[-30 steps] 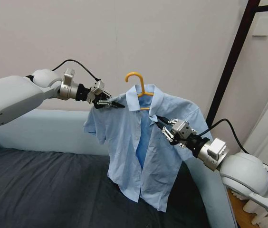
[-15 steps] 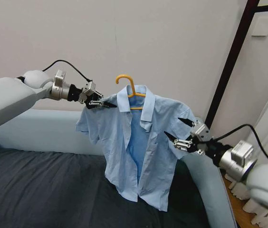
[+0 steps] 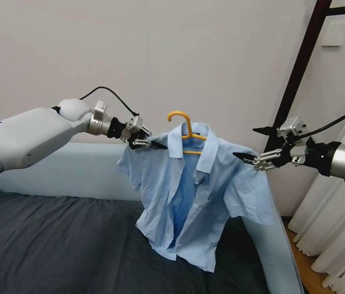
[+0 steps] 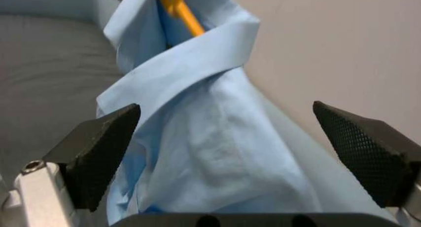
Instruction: Pick up the clothes from the sofa and hang them on the clothes hanger.
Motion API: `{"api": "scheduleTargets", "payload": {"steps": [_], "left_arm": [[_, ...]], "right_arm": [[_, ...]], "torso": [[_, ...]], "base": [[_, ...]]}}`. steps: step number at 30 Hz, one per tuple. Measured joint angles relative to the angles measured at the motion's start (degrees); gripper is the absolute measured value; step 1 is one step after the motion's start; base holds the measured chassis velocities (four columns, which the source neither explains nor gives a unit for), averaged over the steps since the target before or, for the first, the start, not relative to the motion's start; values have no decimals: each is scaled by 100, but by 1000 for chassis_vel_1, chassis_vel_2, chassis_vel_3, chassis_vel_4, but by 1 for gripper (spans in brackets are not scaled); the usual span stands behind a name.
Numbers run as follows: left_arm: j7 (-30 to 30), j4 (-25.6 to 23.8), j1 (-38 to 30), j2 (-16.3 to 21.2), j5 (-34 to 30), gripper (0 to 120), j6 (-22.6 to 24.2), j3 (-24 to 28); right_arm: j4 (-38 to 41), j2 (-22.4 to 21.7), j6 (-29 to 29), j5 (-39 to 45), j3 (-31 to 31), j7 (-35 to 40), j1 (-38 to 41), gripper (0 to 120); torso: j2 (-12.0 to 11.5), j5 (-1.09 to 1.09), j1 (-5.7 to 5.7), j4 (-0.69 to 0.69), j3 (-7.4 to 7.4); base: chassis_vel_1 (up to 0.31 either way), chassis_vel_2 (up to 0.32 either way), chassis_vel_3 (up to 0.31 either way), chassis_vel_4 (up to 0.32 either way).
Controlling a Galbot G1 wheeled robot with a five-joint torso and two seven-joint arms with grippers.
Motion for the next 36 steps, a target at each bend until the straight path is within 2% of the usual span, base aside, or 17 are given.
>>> {"api": "scheduleTargets", "payload": {"steps": [3, 9, 13, 16, 17, 21, 23, 25, 26, 30, 31, 35, 36], "left_arm": [[-34, -103, 58, 54, 2, 1, 23, -55], [-114, -444, 175, 183, 77, 1, 66, -97], [-163, -571, 199, 199, 142, 1, 83, -96], [-176, -605, 185, 186, 172, 1, 90, -70], [-176, -605, 185, 186, 172, 1, 90, -70], [-183, -640, 158, 164, 234, 1, 91, -26], [-194, -667, 158, 159, 242, 1, 91, -12], [-218, -717, 158, 152, 255, 1, 90, 5], [-218, -717, 158, 152, 255, 1, 90, 5], [-248, -754, 158, 138, 257, 1, 76, 20], [-248, -754, 158, 138, 257, 1, 76, 20], [-270, -756, 158, 137, 256, 1, 30, 44], [-270, -756, 158, 137, 256, 1, 30, 44]], "right_arm": [[-76, 156, -134, -149, -150, -5, 44, 100], [-283, 398, -225, -370, -444, 14, 172, 100], [-295, 456, -259, -521, -540, -43, 208, 99], [-290, 454, -261, -669, -598, -139, 205, 87], [-290, 454, -261, -669, -598, -139, 205, 87], [-254, 365, -205, -692, -603, -244, 178, 69], [-231, 334, -198, -691, -602, -273, 171, 66], [-184, 296, -197, -690, -599, -332, 149, 54], [-184, 296, -197, -690, -599, -332, 149, 54], [-145, 264, -162, -703, -596, -376, 89, 35], [-145, 264, -162, -703, -596, -376, 89, 35], [-122, 247, -123, -676, -594, -381, 71, 18], [-122, 247, -123, -676, -594, -381, 71, 18]], "torso": [[0, 0, 0, 7, 0], [0, 0, 1, -4, 0], [0, 0, 1, -3, 0], [0, -1, 1, 0, 0], [0, -1, 1, 0, 0], [0, 0, 1, -2, -1], [0, 0, 1, -2, -1], [0, 0, 1, -2, -1], [0, 0, 1, -2, -1], [0, 0, 1, -1, -1], [0, 0, 1, -1, -1], [0, 0, 1, -1, -1], [0, 0, 1, -1, -1]], "base": [[0, 0, 0, 0], [0, 0, 0, 0], [0, 0, 0, 0], [0, 0, 0, 0], [0, 0, 0, 0], [0, 0, 0, 0], [0, 0, 0, 0], [0, 0, 0, 0], [0, 0, 0, 0], [0, 0, 0, 0], [0, 0, 0, 0], [0, 0, 0, 0], [0, 0, 0, 0]]}}
